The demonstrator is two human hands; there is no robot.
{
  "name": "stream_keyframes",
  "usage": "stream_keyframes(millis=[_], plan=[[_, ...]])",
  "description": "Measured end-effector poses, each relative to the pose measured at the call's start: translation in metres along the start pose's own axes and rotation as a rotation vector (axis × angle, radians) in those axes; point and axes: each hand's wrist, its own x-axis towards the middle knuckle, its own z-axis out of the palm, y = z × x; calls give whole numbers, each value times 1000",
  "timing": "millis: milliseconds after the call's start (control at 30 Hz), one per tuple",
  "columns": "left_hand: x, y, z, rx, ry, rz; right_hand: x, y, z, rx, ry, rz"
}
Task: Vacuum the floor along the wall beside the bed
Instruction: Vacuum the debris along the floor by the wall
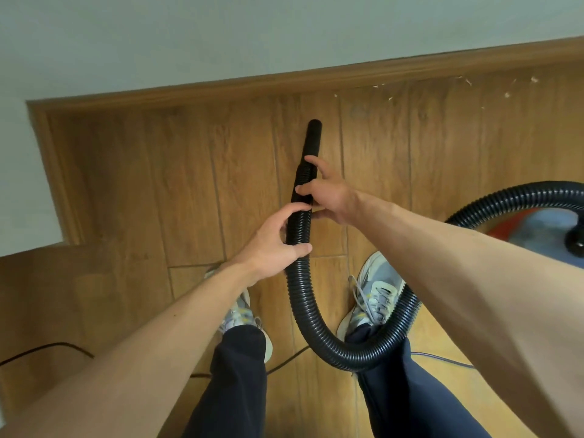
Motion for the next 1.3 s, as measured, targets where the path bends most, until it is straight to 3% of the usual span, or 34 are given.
stream_keyframes(millis=[867, 1300], plan=[[39, 51, 11, 37, 4, -33, 11, -40, -49, 18, 15, -30], [59, 87, 33, 187, -185, -25, 4, -42, -95, 51, 95, -24]])
